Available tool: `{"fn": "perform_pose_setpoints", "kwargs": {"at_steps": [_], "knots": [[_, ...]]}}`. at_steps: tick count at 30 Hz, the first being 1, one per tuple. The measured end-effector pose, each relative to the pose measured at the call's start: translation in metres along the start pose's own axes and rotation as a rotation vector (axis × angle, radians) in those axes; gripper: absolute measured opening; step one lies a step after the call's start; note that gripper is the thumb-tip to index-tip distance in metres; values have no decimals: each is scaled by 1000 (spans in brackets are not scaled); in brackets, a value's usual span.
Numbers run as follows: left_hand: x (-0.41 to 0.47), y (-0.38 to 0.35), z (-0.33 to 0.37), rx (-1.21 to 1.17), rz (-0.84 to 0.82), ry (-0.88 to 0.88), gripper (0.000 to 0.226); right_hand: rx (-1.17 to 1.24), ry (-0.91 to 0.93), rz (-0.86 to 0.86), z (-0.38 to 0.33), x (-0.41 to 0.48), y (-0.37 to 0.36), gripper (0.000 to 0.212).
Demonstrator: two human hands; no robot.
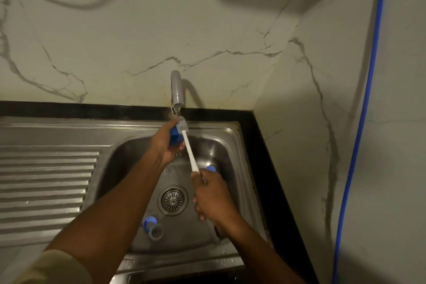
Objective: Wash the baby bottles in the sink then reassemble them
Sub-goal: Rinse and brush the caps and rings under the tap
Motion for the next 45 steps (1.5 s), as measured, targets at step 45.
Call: {"fn": "perform_pose_setpoints", "kwargs": {"at_steps": [45], "knots": [[5, 7, -1, -146, 112, 119, 31, -11, -26, -17, -1, -2, 2, 24]]}}
Point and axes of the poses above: each hand's wrist, its own x-axis towards the middle knuckle, its own y-axis out of the back of the hand, z = x × y, the point moved 10 cm from there along x, towards the middle knuckle, and after that the axes turned 1 degree about y, right-handed, at the moved point
